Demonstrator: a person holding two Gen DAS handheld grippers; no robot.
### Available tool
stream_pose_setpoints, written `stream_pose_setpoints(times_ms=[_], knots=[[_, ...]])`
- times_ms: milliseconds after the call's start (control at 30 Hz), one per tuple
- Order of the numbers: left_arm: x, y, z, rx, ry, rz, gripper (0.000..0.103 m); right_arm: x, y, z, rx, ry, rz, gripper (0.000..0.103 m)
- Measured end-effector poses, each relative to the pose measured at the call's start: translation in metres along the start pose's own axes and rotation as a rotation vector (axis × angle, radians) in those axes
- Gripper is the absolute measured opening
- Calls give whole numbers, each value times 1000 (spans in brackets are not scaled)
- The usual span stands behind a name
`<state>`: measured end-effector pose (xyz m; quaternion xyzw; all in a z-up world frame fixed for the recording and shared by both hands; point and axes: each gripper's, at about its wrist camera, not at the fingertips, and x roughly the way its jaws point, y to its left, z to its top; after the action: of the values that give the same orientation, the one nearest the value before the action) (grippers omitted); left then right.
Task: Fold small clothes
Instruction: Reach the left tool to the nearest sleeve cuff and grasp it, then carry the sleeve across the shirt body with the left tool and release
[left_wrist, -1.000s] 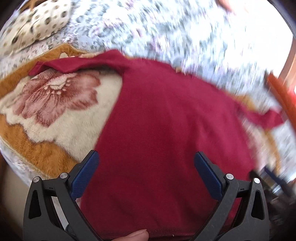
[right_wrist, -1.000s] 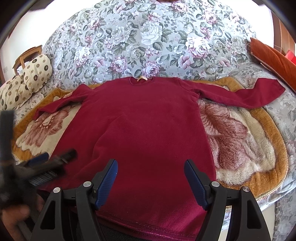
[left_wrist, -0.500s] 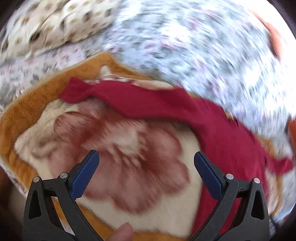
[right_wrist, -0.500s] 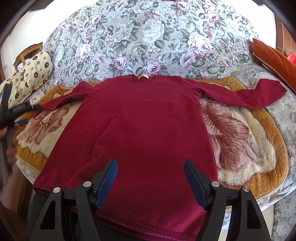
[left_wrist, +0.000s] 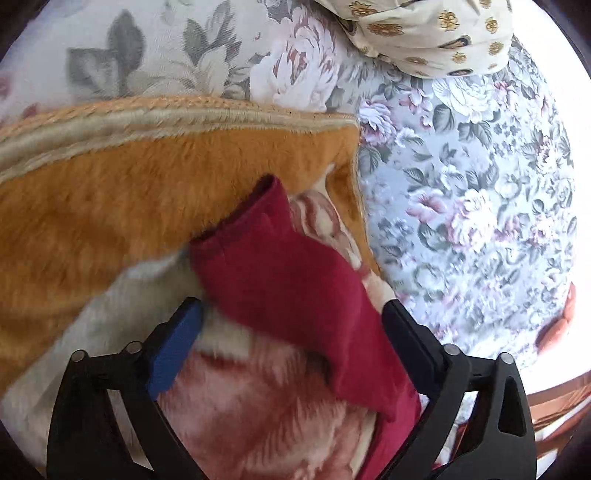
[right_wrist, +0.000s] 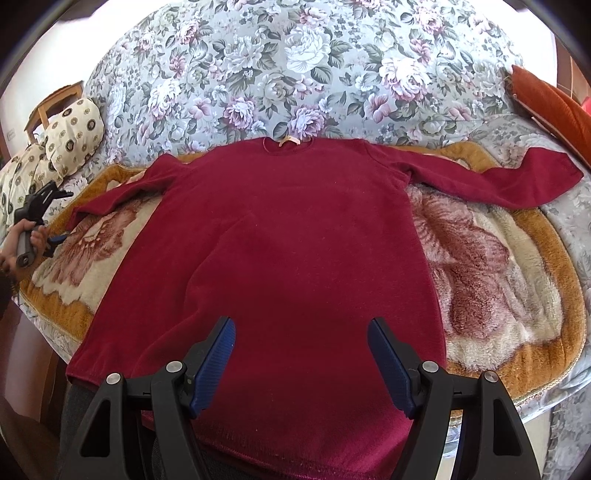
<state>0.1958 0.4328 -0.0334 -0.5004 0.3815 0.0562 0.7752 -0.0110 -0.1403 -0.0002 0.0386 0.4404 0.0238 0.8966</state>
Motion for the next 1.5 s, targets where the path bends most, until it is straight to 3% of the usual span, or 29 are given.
stream_pose_setpoints(times_ms=[33,133,233,300,400,500,600,733,833,967,1233,1500], knots=[[3,-1,3,9,-13,2,93,1,1,0,-2,2,1,72],[10,-2,5,25,-27,28,72,2,2,0,-5,7,3,72],[10,5,3,30,-77,100,44,3,1,1,-1,12,4,72],[8,12,2,19,-106,149,17,3,1,1,-2,12,4,72],[4,19,1,8,-154,192,6,4,1,1,-5,17,7,72],[-5,-4,-4,125,-253,250,5,5,1,2,-3,20,12,72],[-17,-64,-19,310,-300,185,5,4,1,1,1,15,17,73],[-13,-168,-71,549,-237,-50,5,3,0,0,7,8,31,72],[10,-229,-124,648,-141,-209,5,2,-3,0,16,7,48,73],[62,-283,-203,707,-2,-320,5,3,-8,-1,37,8,67,73],[169,-318,-341,730,226,-311,4,3,-14,-3,60,15,93,72],[203,-316,-400,757,346,-289,6,4,-18,-3,83,20,109,72]])
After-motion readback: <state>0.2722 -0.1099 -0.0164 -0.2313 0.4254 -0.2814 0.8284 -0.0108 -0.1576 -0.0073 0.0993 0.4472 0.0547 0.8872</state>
